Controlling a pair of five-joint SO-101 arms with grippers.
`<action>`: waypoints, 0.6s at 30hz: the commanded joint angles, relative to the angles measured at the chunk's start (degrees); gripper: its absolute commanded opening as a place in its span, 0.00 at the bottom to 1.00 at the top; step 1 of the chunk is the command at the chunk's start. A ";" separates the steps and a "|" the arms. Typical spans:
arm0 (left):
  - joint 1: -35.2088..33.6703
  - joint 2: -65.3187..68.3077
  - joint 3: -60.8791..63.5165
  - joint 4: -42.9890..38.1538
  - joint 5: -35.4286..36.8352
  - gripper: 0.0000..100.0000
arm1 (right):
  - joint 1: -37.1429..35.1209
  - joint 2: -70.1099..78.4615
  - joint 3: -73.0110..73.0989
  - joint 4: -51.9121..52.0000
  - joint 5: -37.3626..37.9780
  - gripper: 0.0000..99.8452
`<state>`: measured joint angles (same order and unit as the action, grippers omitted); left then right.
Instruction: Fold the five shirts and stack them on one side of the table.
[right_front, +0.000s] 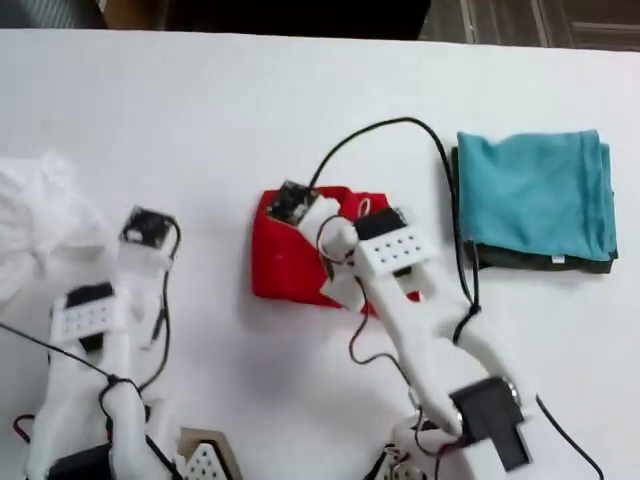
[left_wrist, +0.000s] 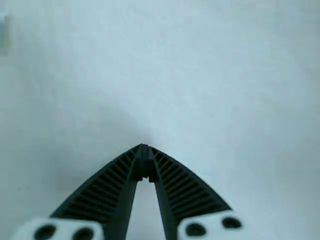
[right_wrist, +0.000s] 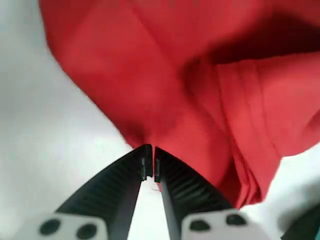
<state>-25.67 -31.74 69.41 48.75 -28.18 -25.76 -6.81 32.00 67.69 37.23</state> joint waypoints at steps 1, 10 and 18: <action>-0.44 -2.81 0.40 -1.76 1.41 0.03 | 3.38 3.82 -3.43 -5.14 2.29 0.02; -0.18 -2.81 0.40 -1.76 1.41 0.03 | 14.37 21.85 -29.10 -0.31 6.15 0.02; -0.18 -2.81 0.92 -2.55 1.41 0.03 | 16.48 34.42 -52.57 5.32 6.07 0.02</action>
<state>-25.67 -33.14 70.20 47.25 -27.30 -9.93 25.89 -11.69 71.30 43.03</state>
